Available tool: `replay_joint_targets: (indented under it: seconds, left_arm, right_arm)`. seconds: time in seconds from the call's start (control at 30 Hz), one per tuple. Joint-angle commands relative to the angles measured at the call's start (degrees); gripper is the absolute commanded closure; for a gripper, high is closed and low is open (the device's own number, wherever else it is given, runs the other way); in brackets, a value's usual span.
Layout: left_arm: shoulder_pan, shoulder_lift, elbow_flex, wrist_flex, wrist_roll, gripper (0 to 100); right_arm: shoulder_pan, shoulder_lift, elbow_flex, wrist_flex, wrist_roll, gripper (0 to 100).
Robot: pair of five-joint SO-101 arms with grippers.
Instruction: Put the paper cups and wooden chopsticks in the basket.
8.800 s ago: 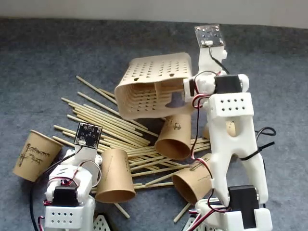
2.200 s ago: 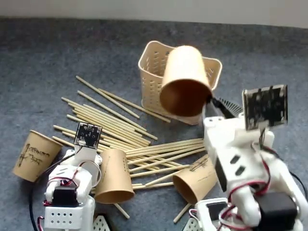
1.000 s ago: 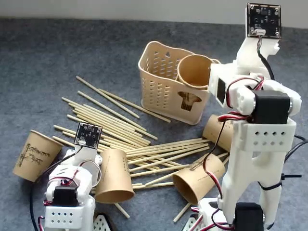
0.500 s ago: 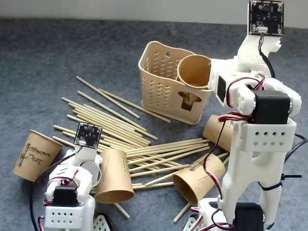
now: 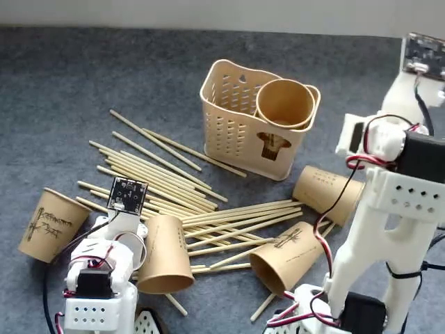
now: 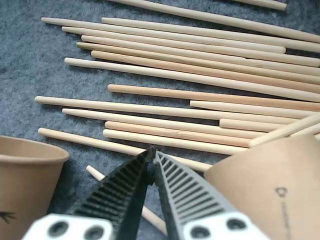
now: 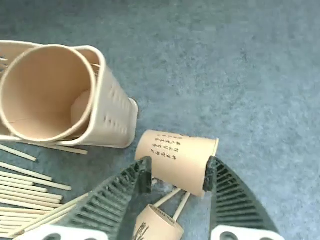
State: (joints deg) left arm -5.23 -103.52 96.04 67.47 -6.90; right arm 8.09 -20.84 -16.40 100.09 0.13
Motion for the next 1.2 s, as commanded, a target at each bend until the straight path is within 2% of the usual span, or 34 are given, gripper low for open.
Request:
replay_joint_targets:
  seconds: [0.0,0.4,0.57,1.07,1.17]
  left_arm:
    - [0.57,-0.13,1.1,0.09,0.09,99]
    - [0.57,-0.13,1.1,0.09,0.09,99]
    - [0.57,-0.13,1.1,0.09,0.09,99]
    - [0.57,-0.13,1.1,0.09,0.09,99]
    - [0.57,-0.13,1.1,0.09,0.09,99]
  right_arm:
    - [3.03,-0.84,6.99,0.66,-0.09,81.8]
    - [7.08,-0.92,30.2,-15.43,-0.09,81.8]
    - [8.92,-0.66,32.22,-18.33,0.0,81.8]
    - [8.48,-0.31,44.97,-28.7,-0.09,82.0]
    - [8.48,-0.31,45.58,-29.41,-0.09,87.4]
